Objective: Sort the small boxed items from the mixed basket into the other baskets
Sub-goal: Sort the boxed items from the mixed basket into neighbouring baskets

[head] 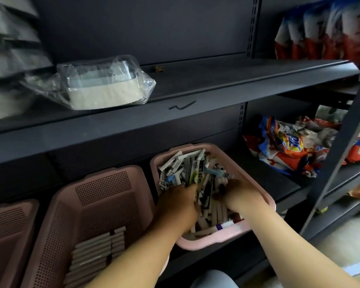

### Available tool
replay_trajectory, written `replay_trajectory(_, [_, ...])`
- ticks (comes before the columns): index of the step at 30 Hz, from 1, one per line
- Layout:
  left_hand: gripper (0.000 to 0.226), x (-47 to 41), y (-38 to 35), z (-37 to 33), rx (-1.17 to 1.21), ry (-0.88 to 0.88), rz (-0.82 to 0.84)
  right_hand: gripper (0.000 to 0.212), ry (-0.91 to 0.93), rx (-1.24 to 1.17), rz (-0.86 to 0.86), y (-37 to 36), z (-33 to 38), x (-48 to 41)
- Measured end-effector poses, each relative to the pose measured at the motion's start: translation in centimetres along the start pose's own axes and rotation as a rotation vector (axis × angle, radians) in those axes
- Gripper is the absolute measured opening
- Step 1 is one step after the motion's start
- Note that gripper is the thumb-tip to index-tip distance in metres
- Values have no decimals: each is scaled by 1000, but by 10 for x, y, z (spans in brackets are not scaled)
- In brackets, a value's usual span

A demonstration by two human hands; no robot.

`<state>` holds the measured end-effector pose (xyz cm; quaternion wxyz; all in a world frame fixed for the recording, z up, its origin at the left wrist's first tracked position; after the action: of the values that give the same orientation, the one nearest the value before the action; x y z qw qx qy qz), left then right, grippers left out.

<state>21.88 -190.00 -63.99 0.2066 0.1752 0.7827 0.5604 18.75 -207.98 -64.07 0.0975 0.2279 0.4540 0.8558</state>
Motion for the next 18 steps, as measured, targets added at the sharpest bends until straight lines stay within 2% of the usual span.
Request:
replay_trajectory(4, [36, 2, 3, 0, 50, -15, -17, 20, -52, -174, -12, -7, -4, -11])
replay_trajectory(8, [14, 5, 5, 0, 91, -13, -46, 25, -97, -89, -78, -2, 3, -15])
replay_trajectory(11, [7, 7, 6, 1, 126, -15, -71, 19, -82, -205, -84, 0, 1, -19])
replay_trajectory(18, [6, 6, 5, 5, 253, -10, -101, 36, 81, -456, -193, 14, 7, 0])
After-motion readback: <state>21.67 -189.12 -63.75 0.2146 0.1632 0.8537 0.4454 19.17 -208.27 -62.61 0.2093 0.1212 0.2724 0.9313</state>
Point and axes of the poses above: each hand's wrist, its own x-axis away from the middle knuckle, its own y-axis out of the back of the hand, z = x × y, the point moved 2 cm from there along -x, towards the middle knuckle
